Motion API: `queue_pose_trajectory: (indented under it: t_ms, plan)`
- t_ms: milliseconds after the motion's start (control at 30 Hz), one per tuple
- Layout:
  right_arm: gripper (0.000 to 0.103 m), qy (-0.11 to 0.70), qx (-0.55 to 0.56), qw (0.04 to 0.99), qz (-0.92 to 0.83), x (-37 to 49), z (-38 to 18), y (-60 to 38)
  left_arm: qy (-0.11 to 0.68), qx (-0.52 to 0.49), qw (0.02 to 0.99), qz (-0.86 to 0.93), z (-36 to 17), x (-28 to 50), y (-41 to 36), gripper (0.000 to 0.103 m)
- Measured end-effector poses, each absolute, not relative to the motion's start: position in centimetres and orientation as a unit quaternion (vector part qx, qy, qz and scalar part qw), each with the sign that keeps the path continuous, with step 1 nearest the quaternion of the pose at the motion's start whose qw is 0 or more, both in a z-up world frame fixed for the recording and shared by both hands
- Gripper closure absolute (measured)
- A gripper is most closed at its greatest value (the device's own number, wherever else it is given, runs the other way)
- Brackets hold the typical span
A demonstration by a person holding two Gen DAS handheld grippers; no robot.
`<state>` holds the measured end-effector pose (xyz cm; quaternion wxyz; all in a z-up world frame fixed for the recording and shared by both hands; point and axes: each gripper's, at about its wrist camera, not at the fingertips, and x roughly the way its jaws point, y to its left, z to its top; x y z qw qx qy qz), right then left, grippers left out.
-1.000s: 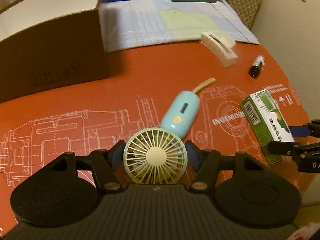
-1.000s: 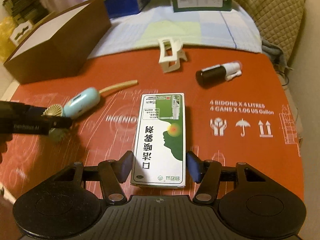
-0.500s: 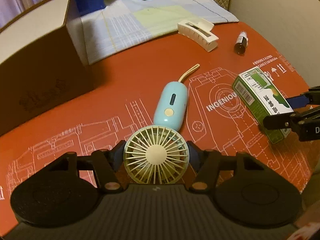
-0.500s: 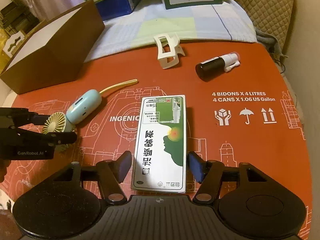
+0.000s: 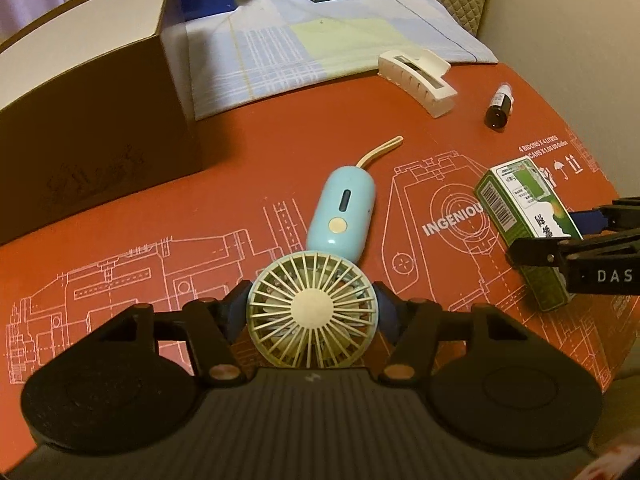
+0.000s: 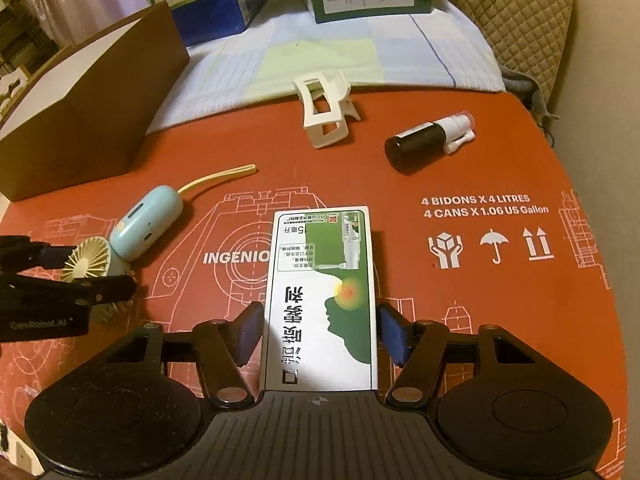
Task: Organize rigid objects
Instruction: 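Close the left tool on the mint fan while the right tool grasps the white-green spray box, then carry the mint fan with the left tool while the right tool carries the spray box over the brown box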
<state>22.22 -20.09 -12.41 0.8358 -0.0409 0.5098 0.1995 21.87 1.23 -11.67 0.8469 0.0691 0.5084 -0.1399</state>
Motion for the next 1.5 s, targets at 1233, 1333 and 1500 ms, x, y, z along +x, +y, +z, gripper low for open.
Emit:
queue_pose_trajectory:
  t_ms: [1233,1333,1500]
  plan:
    - [0.051,0.496,0.006,0.840,0.219,22.3,-10.5,-20.7,0.504,0.148,0.832,-0.180,-11.5,23.3,-0.4,0.050]
    - [0.052,0.496,0.008,0.841,0.217,22.5,-10.5,-20.9,0.509,0.146,0.826,-0.192,-11.9,23.7,-0.7,0.064]
    - [0.052,0.496,0.010,0.841,0.213,22.6,-10.5,-21.0,0.508,0.145,0.826,-0.196,-12.2,23.7,-1.0,0.075]
